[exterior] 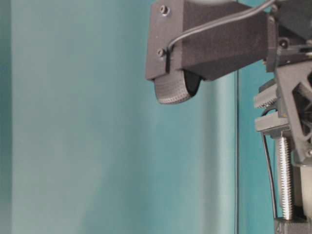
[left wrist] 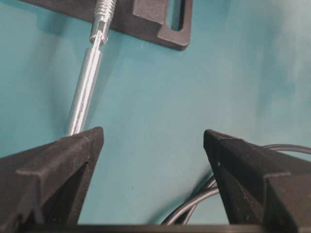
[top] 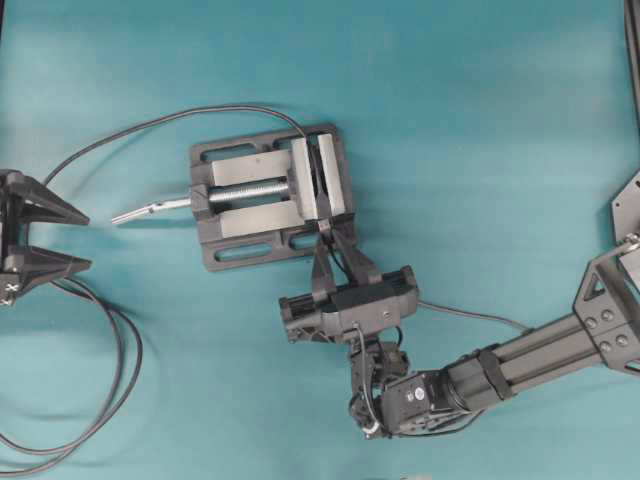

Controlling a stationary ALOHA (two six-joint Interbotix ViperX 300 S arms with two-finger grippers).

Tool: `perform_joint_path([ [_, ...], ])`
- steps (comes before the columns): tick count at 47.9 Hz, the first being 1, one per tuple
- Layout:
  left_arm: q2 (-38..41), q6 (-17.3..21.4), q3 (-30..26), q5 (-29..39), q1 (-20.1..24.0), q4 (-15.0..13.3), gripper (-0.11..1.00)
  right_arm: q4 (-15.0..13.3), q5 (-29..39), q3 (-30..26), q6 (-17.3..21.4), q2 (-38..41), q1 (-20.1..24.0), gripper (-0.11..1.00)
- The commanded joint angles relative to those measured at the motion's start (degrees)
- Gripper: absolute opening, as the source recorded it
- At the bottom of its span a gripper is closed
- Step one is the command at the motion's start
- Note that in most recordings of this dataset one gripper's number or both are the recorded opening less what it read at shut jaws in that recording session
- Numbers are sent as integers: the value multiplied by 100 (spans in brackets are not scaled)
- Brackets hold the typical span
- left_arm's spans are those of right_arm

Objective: Insert the USB cable into the fixed female connector.
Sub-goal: 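Move the held plug to align with the port in the vise jaws, then push the USB plug forward into the female port with the right gripper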

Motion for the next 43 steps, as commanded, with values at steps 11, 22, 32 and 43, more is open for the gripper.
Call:
perform_joint_path([
  [11, 35, -70, -62, -44, 9, 26, 99, 141, -105, -88, 97, -167, -97, 21],
  [22, 35, -70, -62, -35, 9, 26, 99, 211, -105, -79, 132, -185, -105, 21],
  [32, 35, -70, -62, -44, 9, 26, 99, 211, -114, -79, 132, -211, -114, 21],
  [43, 35, -70, -62, -44, 9, 26, 99, 211, -97, -79, 123, -290, -176, 21],
])
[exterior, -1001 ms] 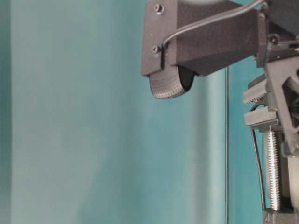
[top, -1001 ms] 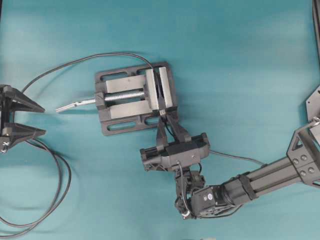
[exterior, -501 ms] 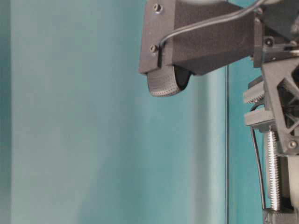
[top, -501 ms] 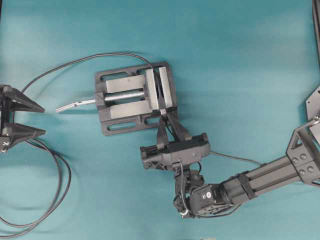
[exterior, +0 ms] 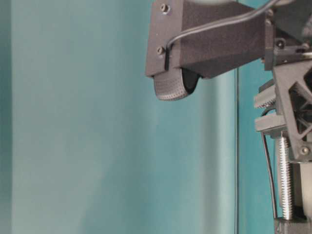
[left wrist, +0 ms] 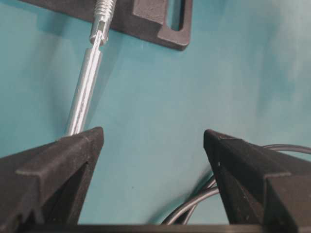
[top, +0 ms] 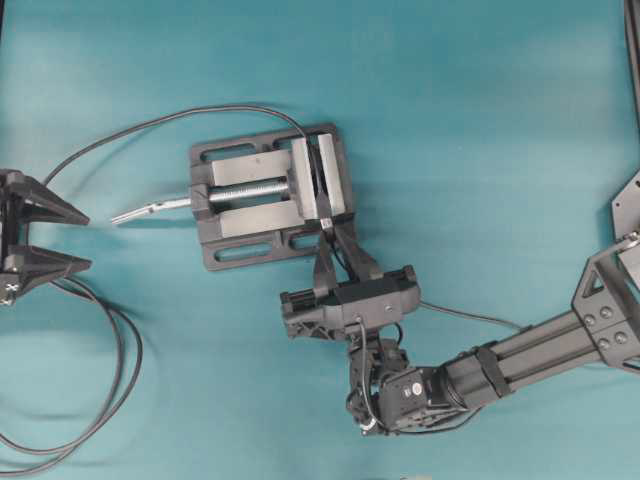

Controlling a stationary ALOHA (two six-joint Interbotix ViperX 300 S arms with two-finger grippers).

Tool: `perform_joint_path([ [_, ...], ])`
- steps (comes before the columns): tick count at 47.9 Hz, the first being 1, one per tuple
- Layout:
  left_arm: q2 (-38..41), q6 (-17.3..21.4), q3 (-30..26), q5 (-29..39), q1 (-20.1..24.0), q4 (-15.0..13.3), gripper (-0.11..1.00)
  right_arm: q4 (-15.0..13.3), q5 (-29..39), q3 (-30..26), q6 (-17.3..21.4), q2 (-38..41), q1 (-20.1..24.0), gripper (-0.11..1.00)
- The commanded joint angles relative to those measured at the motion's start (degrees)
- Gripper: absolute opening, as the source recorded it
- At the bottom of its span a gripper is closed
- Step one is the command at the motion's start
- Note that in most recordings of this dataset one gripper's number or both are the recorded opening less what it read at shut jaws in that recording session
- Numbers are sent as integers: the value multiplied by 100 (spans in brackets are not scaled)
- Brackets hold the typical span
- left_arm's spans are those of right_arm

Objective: Insert the USB cable into the fixed female connector.
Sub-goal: 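Push the USB plug forward into the female port with the right gripper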

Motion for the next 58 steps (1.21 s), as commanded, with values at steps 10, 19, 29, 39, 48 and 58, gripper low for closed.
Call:
perform_joint_path([
  [10, 35, -70, -62, -18, 9, 26, 99, 26, -35, -79, -18, -334, -185, 21],
  [19, 35, -70, -62, -18, 0, 18, 99, 9, 9, -88, -35, -343, -299, 21],
  [29, 35, -70, -62, -18, 0, 26, 99, -9, 97, -97, -35, -352, -404, 21],
  [39, 44, -70, -62, -18, 9, 26, 99, -18, 97, -70, -53, -422, -501, 21],
  [48, 35, -70, -62, -18, 9, 26, 99, -44, 88, 9, -132, -545, -536, 21],
  [58, 35, -70, -62, -18, 9, 26, 99, -44, 97, 35, -202, -571, -606, 21],
])
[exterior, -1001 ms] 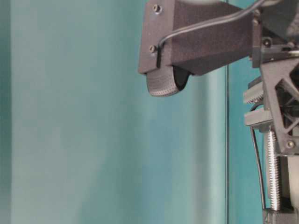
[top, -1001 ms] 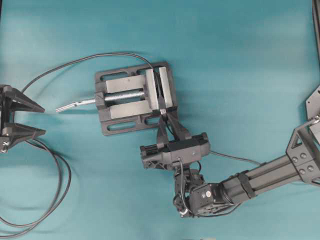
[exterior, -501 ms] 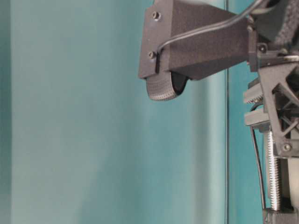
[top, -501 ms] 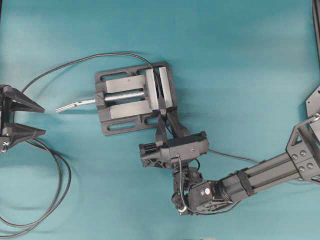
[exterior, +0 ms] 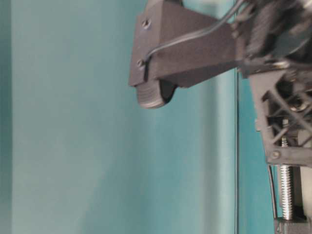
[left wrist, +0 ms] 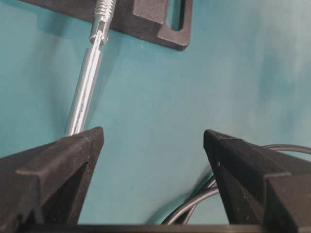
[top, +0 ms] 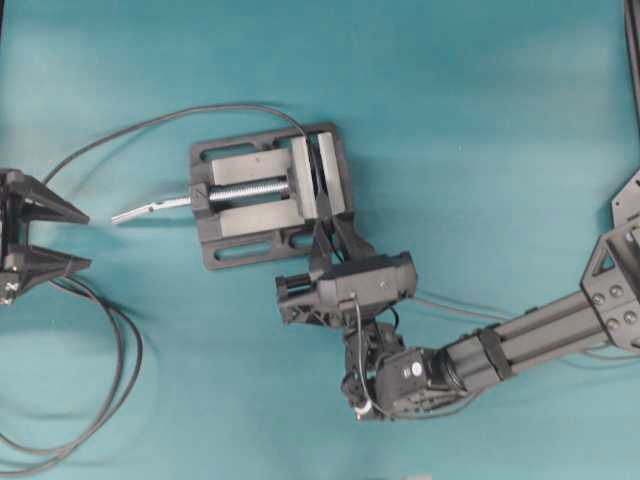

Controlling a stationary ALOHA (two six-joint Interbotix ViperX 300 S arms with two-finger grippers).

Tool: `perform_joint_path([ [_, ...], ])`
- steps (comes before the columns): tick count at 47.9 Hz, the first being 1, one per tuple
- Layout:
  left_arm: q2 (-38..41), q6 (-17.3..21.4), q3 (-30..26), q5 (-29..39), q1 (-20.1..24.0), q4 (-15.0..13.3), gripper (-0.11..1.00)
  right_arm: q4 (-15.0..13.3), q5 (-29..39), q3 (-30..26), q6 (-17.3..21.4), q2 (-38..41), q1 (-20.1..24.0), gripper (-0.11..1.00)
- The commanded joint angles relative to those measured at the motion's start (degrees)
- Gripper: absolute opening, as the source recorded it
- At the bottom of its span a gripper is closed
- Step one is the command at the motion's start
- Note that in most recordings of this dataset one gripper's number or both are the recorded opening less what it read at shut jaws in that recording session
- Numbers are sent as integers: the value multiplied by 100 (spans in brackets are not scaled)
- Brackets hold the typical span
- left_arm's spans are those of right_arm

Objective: Insert the USB cable into the fixed female connector.
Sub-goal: 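Push the USB plug forward into the female port with the right gripper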

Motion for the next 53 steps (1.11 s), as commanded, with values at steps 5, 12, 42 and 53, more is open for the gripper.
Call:
perform_joint_path([
  [5, 26, -70, -62, -44, 18, 26, 99, -88, -26, -9, -18, -299, -378, 21],
  [12, 26, -70, -62, -35, 18, 26, 99, -114, 79, 26, -9, -255, -431, 21],
  [42, 26, -70, -62, -44, 18, 26, 99, -378, 149, 141, -44, -229, -861, 21],
  [53, 26, -70, -62, -44, 9, 26, 99, -369, 141, 141, -44, -220, -940, 21],
])
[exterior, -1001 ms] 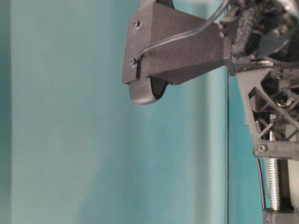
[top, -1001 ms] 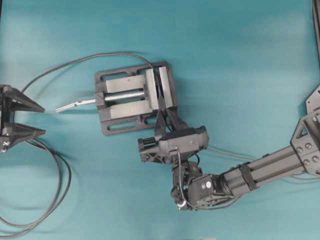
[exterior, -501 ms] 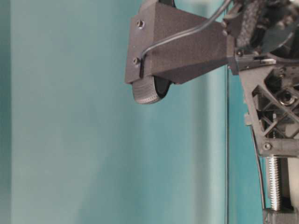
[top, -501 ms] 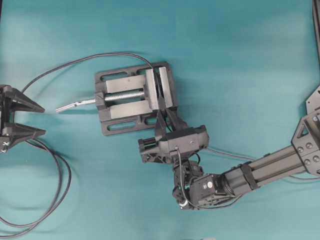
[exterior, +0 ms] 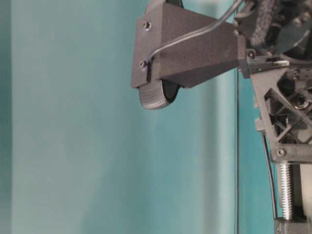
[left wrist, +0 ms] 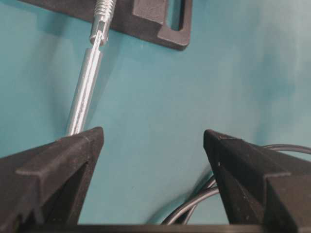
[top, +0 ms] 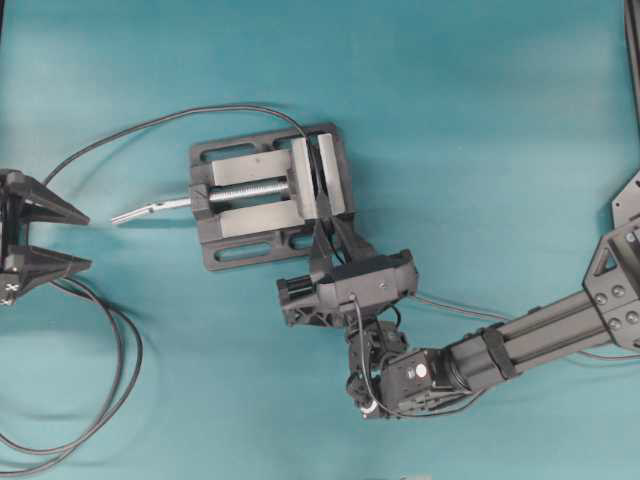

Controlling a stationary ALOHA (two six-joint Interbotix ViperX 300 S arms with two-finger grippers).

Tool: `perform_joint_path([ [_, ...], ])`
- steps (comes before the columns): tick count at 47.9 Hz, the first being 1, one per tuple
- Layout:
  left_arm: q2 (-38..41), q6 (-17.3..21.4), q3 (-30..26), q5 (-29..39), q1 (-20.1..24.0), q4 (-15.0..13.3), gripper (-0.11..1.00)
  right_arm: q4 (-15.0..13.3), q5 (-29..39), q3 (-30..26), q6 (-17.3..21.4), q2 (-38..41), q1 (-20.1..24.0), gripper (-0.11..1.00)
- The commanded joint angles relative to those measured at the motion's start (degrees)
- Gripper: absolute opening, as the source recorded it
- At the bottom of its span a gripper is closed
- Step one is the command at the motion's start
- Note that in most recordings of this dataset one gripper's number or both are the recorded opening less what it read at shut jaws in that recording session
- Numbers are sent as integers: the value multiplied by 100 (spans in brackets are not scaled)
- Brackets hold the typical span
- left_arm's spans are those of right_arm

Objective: Insert the USB cable into the fixed female connector.
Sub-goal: 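Push the USB plug forward into the female port with the right gripper, then hold the plug pressed into the port, then open the right gripper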

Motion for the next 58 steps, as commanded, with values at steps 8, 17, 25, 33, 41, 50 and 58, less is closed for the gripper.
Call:
perform_joint_path([
  [8, 35, -70, -62, -35, 18, 26, 99, -132, -26, -35, -9, -176, -940, 21],
  [17, 26, -70, -62, -44, 18, 26, 99, -132, -26, -44, -18, -185, -932, 21],
  [25, 35, -70, -62, -35, 18, 18, 99, -132, 97, -26, -18, -229, -923, 21],
  [33, 35, -70, -62, -35, 18, 26, 99, -141, 149, -18, -9, -264, -844, 21],
  [41, 35, -70, -62, -35, 18, 26, 99, -132, 149, -18, 18, -272, -606, 21],
  [50, 35, -70, -62, -35, 18, 26, 99, -123, 149, -26, 26, -264, -439, 21],
  [58, 26, -70, -62, -35, 18, 26, 99, -114, 220, -26, 35, -264, -422, 21],
])
